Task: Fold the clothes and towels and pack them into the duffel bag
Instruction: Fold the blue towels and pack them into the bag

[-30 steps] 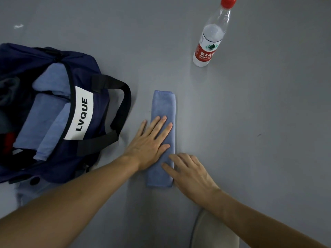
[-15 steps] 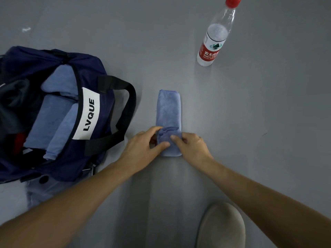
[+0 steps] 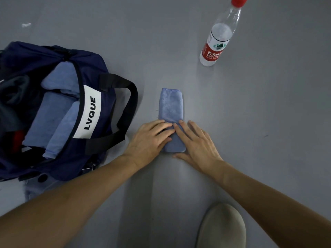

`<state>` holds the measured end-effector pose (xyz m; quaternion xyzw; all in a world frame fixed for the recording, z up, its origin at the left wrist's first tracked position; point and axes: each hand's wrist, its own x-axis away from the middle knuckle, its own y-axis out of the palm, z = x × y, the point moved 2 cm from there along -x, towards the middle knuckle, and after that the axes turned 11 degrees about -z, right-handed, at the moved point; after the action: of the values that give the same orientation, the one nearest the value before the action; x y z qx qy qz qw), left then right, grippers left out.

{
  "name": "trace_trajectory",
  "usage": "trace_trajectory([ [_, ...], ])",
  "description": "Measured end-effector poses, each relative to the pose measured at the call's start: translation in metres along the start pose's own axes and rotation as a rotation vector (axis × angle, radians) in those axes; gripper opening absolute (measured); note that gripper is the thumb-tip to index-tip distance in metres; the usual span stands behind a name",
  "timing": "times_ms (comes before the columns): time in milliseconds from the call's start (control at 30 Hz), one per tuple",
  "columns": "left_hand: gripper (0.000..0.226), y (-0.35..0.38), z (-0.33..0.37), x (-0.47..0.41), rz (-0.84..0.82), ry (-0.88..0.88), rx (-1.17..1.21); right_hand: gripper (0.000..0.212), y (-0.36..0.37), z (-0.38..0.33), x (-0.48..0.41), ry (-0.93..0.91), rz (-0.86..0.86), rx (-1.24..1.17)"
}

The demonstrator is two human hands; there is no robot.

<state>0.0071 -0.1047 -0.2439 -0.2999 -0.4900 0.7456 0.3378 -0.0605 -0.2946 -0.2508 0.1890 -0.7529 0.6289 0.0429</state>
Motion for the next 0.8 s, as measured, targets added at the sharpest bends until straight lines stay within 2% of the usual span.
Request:
trace_trajectory([
  [100,0.076,0.005,-0.013,0.010,-0.240,-0.021,0.032,0.083,-0.004,-0.001,-0.004,-0.011,0.064,-0.038],
  [133,0.079,0.004,-0.015,0.012,-0.267,-0.020,0.024,0.079,-0.005,0.000,-0.005,-0.034,0.077,-0.060],
  [200,0.069,0.001,-0.015,0.013,-0.252,-0.059,0.106,0.073,-0.012,0.000,-0.006,-0.080,0.086,-0.108],
  [267,0.056,-0.007,-0.013,0.012,-0.249,-0.200,0.270,0.066,-0.025,-0.001,-0.010,-0.111,0.064,-0.203],
  [367,0.029,-0.018,-0.012,0.005,-0.265,-0.421,0.413,0.049,-0.049,0.002,-0.019,0.039,-0.095,-0.473],
  [433,0.016,-0.021,-0.014,0.000,-0.305,-0.509,0.468,0.055,-0.051,0.006,-0.025,0.149,-0.189,-0.546],
  [500,0.019,-0.018,-0.014,-0.004,-0.333,-0.569,0.491,0.065,-0.049,0.004,-0.027,0.192,-0.204,-0.515],
  [567,0.031,-0.015,-0.015,-0.007,-0.304,-0.622,0.473,0.065,-0.045,0.000,-0.026,0.220,-0.112,-0.436],
  [667,0.045,-0.013,-0.015,-0.016,-0.229,-0.651,0.430,0.059,-0.040,-0.008,-0.023,0.165,0.058,-0.398],
  [733,0.044,-0.015,-0.015,-0.020,-0.190,-0.716,0.435,0.062,-0.040,-0.010,-0.028,0.124,0.014,-0.534],
  [800,0.046,-0.018,-0.013,-0.022,-0.200,-0.770,0.455,0.075,-0.044,-0.005,-0.044,0.146,-0.120,-0.715],
])
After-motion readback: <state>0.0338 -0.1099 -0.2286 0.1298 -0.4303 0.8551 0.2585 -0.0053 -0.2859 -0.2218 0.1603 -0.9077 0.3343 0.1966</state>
